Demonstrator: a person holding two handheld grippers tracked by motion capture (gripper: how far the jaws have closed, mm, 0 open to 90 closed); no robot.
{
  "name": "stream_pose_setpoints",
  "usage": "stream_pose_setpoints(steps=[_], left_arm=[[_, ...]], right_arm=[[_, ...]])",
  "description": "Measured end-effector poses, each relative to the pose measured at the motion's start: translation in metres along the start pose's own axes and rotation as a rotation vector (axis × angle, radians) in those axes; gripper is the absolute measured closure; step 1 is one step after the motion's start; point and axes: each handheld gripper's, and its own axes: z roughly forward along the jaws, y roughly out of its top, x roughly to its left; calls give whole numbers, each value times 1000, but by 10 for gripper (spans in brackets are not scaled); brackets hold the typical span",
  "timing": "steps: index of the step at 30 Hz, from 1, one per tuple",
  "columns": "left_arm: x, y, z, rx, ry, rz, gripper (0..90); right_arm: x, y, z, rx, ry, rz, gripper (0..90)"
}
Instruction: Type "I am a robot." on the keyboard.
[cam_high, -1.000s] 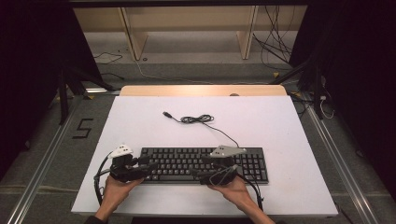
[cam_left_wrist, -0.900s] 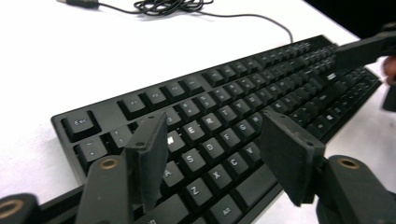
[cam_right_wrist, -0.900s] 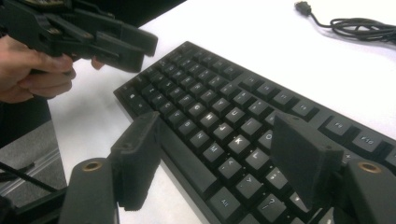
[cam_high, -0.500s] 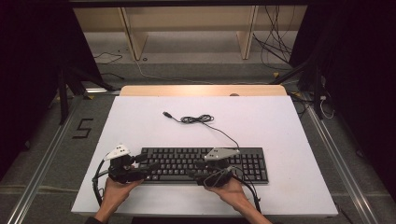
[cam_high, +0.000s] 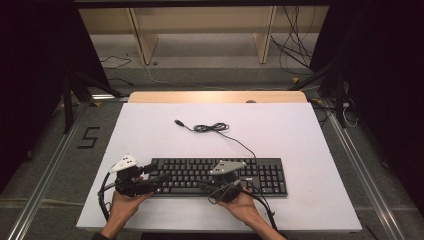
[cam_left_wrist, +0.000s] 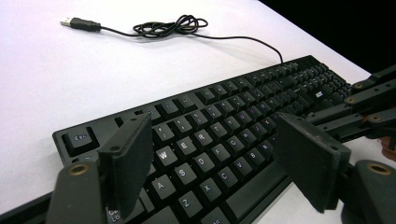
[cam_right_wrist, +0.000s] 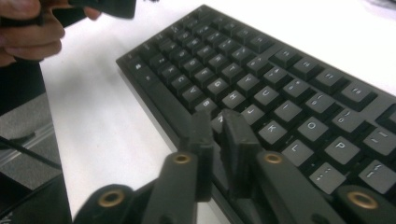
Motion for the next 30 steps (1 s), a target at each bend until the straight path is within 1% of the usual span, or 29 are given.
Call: stream_pose_setpoints(steps=[4, 10, 19, 21, 23, 25, 30], left_arm=[[0, 0, 0, -7, 2, -1, 278], [0, 0, -1, -13, 1, -3, 278], [0, 0, -1, -13, 2, -2, 278], [0, 0, 0, -12, 1, -2, 278], [0, 0, 0, -12, 2, -2, 277], [0, 0, 0, -10, 2, 1, 276], [0, 0, 0, -12, 3, -1, 275]], right_arm=[[1, -1, 6, 23, -8, -13, 900], [1, -3, 12, 52, -16, -19, 900], [2, -4, 17, 66, -19, -24, 900], [2, -5, 18, 81, -25, -27, 900], [2, -7, 20, 74, -21, -32, 900], [4, -6, 20, 82, -25, -43, 900], [3, -6, 18, 74, -19, -30, 900]])
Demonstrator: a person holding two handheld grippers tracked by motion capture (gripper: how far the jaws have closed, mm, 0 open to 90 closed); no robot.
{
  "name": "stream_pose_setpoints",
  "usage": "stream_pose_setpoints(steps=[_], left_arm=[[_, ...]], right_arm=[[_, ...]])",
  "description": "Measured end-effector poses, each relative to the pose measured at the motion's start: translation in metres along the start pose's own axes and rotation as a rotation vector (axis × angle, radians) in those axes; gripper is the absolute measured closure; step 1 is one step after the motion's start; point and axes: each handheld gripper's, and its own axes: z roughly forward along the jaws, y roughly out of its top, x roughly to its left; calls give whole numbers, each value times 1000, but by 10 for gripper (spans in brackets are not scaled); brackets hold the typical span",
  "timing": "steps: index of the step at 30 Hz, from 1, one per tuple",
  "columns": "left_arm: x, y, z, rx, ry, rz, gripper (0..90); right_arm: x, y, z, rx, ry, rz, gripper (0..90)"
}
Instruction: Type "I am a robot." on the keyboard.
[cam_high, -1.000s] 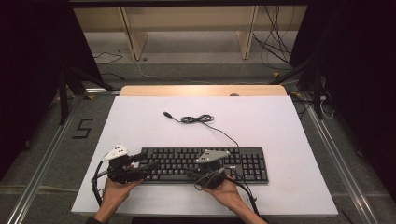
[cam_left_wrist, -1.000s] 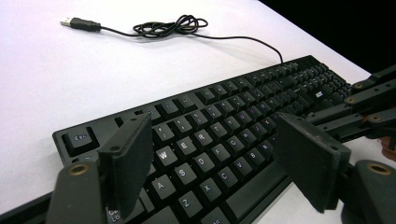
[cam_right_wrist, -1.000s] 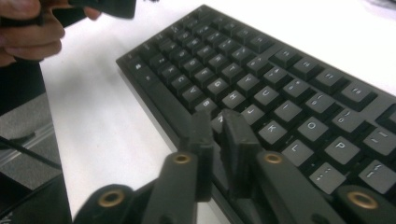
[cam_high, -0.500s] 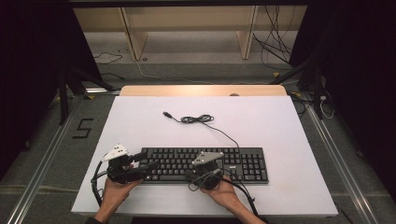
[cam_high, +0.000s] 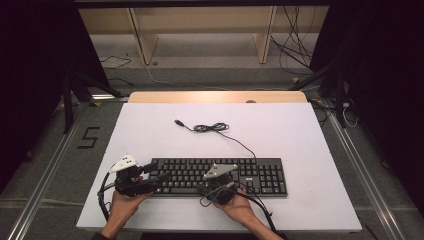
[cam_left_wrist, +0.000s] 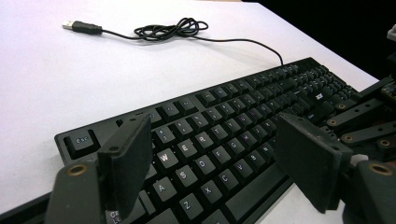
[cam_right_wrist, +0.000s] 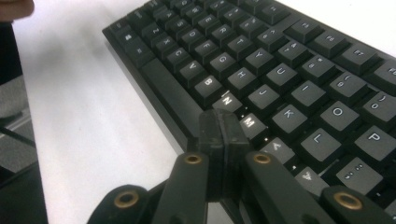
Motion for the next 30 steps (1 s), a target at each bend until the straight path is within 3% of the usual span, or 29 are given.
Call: stream_pose_setpoints(steps=[13, 21, 30], left_arm=[[-1, 1, 3, 4, -1, 2, 274], [-1, 4, 8, 9, -10, 3, 309], [-1, 7, 17, 54, 10, 21, 517]], right_arm=[[-10, 5, -24, -111, 3, 49, 873], [-17, 3, -38, -148, 11, 73, 697], [-21, 2, -51, -179, 5, 97, 475]])
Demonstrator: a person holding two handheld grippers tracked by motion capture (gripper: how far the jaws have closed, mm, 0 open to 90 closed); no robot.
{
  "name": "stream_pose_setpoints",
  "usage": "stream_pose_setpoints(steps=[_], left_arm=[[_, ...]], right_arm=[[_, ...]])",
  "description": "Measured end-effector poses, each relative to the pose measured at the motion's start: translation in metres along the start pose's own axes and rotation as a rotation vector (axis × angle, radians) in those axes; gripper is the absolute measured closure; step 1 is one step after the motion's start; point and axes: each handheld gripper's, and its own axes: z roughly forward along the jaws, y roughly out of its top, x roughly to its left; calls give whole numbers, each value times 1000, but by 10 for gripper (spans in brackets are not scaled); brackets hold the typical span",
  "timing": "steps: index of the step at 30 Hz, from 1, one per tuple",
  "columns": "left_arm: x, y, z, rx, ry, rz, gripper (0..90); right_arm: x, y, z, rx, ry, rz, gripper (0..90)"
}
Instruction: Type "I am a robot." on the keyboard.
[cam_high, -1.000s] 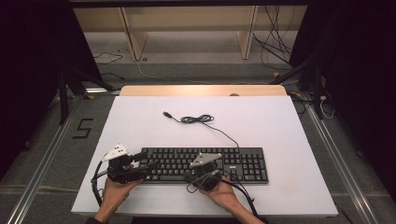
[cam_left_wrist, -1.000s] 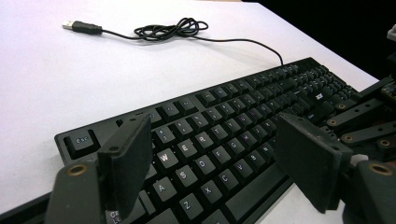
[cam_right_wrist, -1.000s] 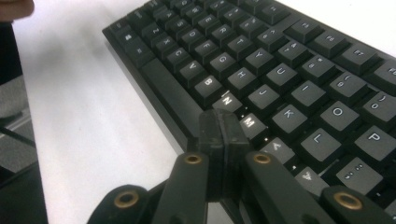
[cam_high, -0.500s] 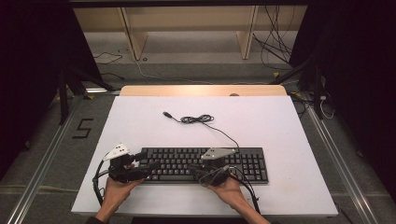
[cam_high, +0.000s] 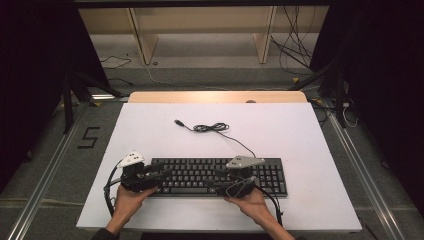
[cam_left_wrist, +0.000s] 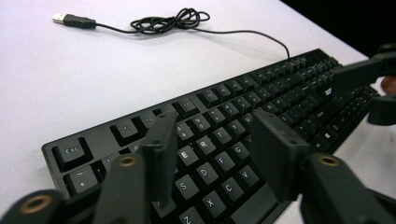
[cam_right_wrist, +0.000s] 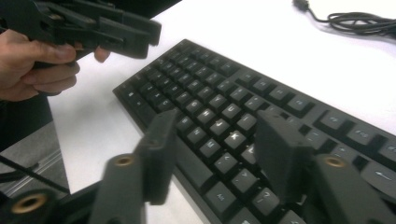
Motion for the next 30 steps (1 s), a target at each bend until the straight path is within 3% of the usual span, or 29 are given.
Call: stream_pose_setpoints(steps=[10, 15, 30], left_arm=[[-5, 7, 18, 58, -5, 59, 754], [-5, 10, 27, 88, 2, 68, 851], [-3, 7, 48, 189, 11, 86, 888]], right_arm=[[-4, -3, -15, -26, -23, 16, 401], [-5, -4, -18, -40, -30, 16, 370], [-5, -5, -20, -48, -34, 16, 358]])
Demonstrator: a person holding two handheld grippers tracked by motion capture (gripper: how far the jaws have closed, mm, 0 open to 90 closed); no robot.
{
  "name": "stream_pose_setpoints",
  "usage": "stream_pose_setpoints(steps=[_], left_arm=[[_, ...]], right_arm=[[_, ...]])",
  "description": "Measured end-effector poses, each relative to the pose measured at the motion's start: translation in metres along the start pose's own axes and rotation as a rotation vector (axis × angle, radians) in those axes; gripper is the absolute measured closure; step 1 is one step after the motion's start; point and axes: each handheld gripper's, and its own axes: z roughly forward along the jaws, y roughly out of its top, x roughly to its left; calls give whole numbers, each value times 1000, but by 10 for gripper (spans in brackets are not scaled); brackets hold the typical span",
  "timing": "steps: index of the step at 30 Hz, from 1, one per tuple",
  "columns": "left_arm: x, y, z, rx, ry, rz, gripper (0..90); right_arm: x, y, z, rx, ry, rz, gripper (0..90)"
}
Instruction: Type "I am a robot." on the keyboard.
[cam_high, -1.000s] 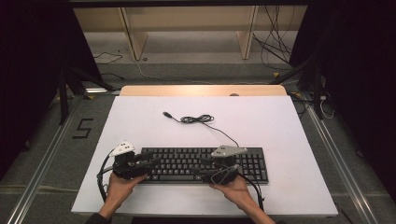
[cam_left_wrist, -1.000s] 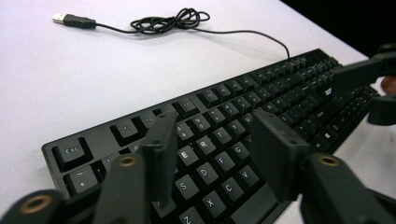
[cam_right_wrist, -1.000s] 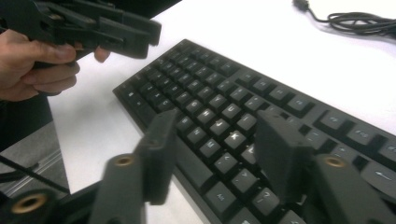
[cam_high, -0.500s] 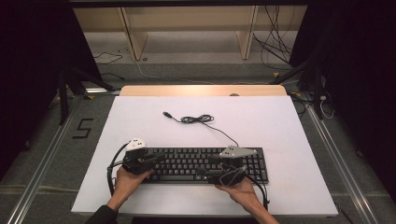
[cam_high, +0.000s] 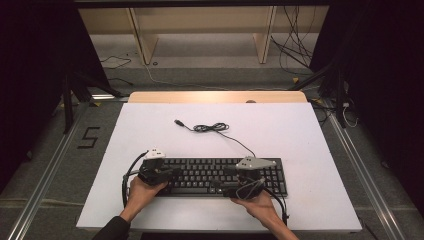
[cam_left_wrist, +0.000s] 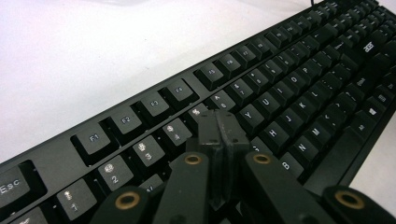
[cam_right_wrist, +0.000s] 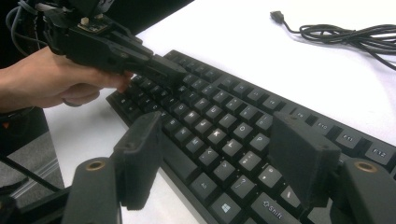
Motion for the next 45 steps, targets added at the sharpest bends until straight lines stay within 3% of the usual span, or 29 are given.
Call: stream_pose_setpoints(steps=[14, 21, 33, 38, 45], left_arm=[[1, -1, 6, 35, 9, 3, 890], [0, -1, 4, 17, 17, 4, 887], [-3, 1, -15, -76, -22, -27, 679], [-4, 0, -24, -106, -53, -36, 563], [-4, -2, -31, -136, -57, -56, 389]], right_arm=[[0, 0, 1, 3, 1, -3, 359], [-1, 0, 0, -3, -5, 0, 359], [-3, 1, 1, -12, -14, 1, 357], [-4, 2, 4, -9, -20, -2, 358], [-4, 5, 11, 4, -24, -12, 357]])
